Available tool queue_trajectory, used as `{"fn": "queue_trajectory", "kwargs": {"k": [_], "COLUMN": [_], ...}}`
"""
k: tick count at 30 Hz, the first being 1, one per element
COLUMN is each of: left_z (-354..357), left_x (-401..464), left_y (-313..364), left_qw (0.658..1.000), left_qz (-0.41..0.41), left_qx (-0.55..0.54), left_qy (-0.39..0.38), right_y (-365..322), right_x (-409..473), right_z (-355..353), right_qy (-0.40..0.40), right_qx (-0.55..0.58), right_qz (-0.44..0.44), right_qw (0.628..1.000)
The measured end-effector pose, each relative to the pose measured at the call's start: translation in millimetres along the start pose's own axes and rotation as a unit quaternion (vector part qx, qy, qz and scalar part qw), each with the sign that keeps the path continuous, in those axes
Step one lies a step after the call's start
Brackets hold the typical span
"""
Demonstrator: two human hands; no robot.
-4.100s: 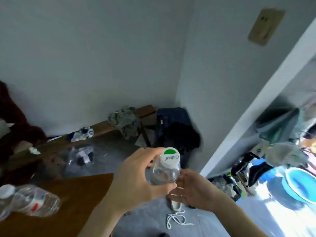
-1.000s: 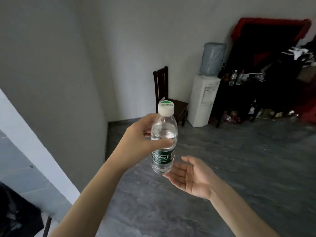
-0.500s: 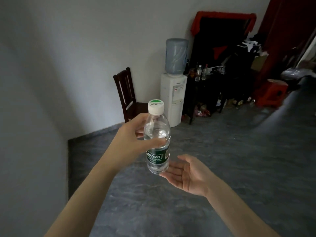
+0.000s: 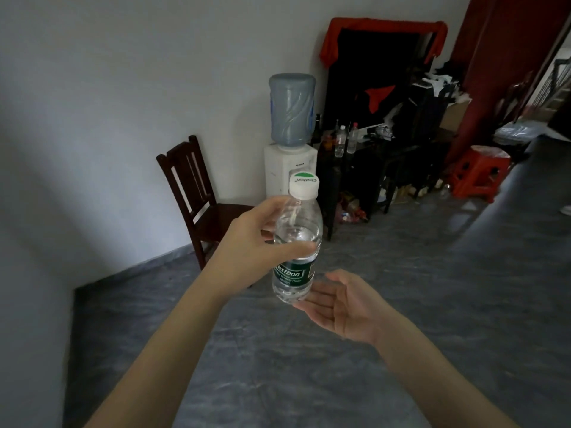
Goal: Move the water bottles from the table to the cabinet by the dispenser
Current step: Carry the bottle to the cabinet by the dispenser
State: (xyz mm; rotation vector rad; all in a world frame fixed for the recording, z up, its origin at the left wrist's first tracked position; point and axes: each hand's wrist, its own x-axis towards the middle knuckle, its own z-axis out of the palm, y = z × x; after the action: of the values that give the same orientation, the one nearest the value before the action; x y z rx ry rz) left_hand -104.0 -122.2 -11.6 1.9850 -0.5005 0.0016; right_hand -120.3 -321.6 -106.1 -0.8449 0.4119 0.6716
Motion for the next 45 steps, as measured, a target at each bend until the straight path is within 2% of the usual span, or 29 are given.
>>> {"fn": "queue_trajectory", "kwargs": {"k": [11,21,31,37,45], "left_z": [9.0,-26.7,-33.5,-20.8,11.3], "left_x": [160.7,348.8,485.6,567.6,721.9], "left_y": [-60.7,-131.8,-178.9,-200.1,-202.1], "left_qw": [1.0,0.998,0.996,0.996,0.994], "left_qz": [0.003,-0.011,-0.015,-0.013,0.003], "left_qx": [0.004,-0.002,-0.001,0.004,0.051], "left_qy": [-0.028,-0.06,-0.086,-0.092,-0.097], "right_y": [-112.0,-243.9,-341.8,-403.8,-532.0], "right_x": [114.9,248.3,340.4,392.6,458.1], "right_z": [-35.4,-19.5,-34.8,-60.9,-114.5], "right_qy": [0.027,0.064,0.087,0.092,0.079], "right_qx": [0.006,-0.031,0.013,0.031,0.048], "right_qz": [0.019,0.007,0.005,0.005,-0.007], "right_qw": [0.999,0.997,0.996,0.995,0.996]}}
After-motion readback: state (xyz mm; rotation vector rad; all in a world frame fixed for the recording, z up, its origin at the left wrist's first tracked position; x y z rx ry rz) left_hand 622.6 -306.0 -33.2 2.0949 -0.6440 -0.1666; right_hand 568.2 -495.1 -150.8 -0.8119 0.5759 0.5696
